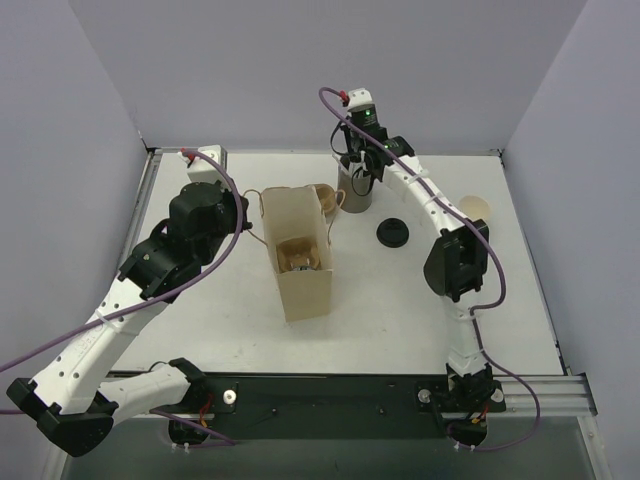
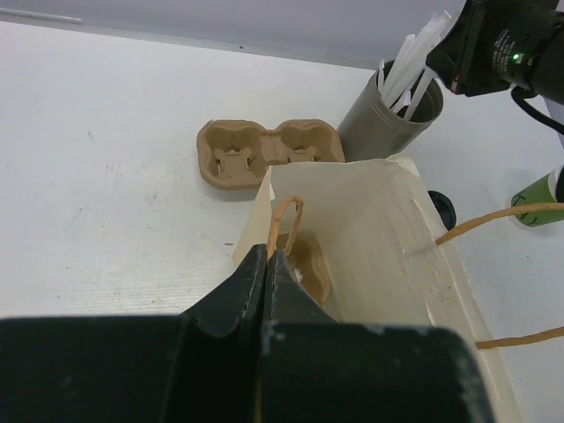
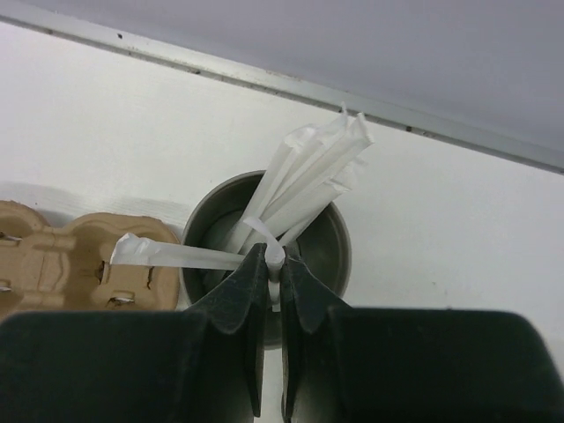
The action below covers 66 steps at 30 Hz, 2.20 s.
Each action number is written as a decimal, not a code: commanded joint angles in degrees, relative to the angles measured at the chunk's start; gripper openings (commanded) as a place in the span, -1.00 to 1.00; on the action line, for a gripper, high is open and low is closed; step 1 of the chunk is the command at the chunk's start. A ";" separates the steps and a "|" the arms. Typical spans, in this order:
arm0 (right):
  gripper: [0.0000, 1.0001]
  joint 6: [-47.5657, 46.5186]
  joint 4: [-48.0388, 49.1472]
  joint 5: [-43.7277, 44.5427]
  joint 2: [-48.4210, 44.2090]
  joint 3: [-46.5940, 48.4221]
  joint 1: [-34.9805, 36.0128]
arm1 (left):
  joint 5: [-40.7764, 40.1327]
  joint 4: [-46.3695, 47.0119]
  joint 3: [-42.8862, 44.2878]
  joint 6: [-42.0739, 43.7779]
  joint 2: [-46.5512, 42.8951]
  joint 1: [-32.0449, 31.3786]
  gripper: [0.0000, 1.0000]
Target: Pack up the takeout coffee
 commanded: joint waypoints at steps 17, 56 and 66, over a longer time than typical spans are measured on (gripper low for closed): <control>-1.00 3.37 -0.25 7.45 -23.06 1.70 4.80 | 1.59 4.38 -0.62 1.46 -0.99 0.78 -1.00; -0.30 16.73 -7.02 6.32 -32.75 -16.76 32.67 | 2.12 2.02 -1.42 -0.47 -5.12 1.40 -0.15; 0.76 20.06 -14.12 6.57 -33.79 -6.49 32.67 | -1.14 -9.94 6.58 -1.17 -6.96 1.49 0.80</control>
